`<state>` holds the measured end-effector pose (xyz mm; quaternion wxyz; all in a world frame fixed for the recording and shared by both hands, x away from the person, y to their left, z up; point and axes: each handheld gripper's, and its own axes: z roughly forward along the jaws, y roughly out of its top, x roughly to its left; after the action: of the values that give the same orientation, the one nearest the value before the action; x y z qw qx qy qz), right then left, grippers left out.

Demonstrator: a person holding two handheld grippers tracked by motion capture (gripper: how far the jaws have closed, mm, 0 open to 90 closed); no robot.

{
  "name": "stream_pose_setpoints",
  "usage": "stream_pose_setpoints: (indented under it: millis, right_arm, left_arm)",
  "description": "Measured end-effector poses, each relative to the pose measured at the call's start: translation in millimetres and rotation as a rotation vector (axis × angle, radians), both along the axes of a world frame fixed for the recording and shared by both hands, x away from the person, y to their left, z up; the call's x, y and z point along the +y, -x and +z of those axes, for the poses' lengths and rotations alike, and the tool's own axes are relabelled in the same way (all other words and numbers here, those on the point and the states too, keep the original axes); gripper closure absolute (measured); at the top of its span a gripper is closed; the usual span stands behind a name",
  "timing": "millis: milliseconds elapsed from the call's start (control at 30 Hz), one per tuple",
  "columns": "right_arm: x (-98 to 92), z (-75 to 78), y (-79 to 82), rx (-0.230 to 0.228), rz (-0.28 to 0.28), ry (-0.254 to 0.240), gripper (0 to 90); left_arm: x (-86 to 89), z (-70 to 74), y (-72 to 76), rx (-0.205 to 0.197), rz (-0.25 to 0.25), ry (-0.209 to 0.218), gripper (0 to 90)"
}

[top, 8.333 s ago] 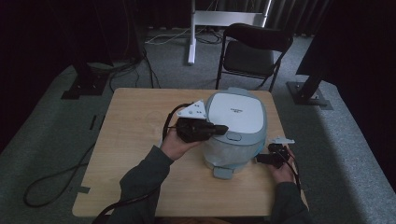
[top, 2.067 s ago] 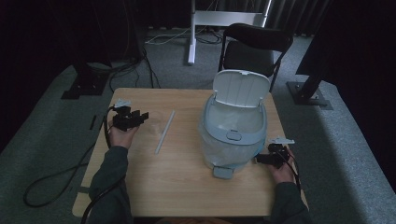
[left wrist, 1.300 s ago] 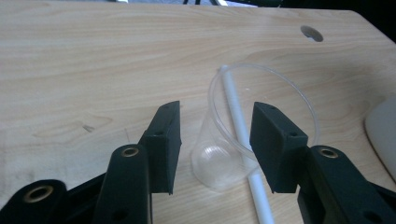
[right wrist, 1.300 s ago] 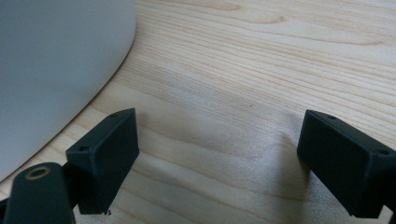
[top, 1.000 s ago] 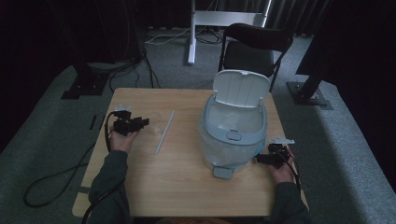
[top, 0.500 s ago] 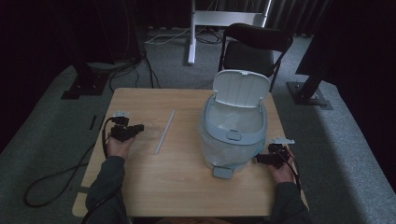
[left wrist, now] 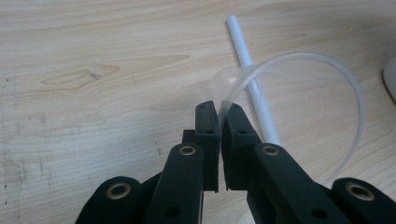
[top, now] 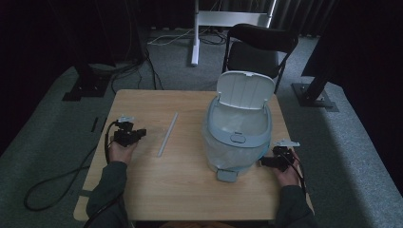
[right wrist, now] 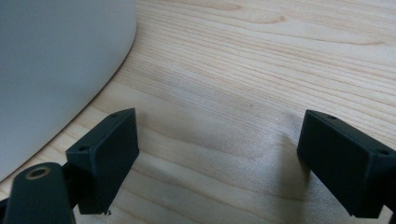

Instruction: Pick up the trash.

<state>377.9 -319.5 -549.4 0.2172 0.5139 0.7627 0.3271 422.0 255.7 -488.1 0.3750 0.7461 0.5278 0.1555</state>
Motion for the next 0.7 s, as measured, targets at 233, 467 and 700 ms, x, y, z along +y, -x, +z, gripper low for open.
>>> stream_pose_setpoints:
  millis: [233, 467, 700]
  right_arm:
    - [0.0, 0.0, 0.0, 0.0, 0.0, 0.0, 11.6]
    - [0.0, 0.0, 0.0, 0.0, 0.0, 0.0, 11.6]
    - [0.0, 0.0, 0.0, 0.0, 0.0, 0.0, 11.6]
  left_arm:
    - [0.4, 1.4, 0.8, -0.022, 0.024, 0.003, 86.5]
    - [-0.6, -2.7, 3.2, -0.019, 0.017, -0.006, 86.5]
    - [1.7, 8.5, 4.0, -0.06, 0.029, 0.055, 86.7]
